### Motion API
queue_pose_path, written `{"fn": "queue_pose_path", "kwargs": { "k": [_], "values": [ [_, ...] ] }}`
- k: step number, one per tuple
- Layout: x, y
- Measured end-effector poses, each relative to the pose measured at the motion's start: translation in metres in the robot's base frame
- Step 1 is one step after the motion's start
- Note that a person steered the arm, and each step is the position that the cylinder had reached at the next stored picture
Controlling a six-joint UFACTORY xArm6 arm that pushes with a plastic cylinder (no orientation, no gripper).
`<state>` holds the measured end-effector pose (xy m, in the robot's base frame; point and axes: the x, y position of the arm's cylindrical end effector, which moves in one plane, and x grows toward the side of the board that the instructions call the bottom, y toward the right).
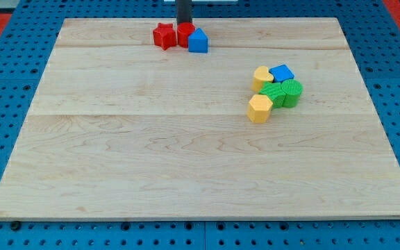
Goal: Place the red circle to the left of green star
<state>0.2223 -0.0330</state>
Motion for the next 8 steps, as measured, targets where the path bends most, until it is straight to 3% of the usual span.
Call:
{"fn": "queue_pose_path", "kwargs": {
  "k": [2, 3, 4, 6, 8],
  "values": [
    [0.054, 0.0],
    [0.089, -0.057],
    [0.108, -0.049],
    [0.108, -0.004],
    [0.093, -0.017]
  ]
}}
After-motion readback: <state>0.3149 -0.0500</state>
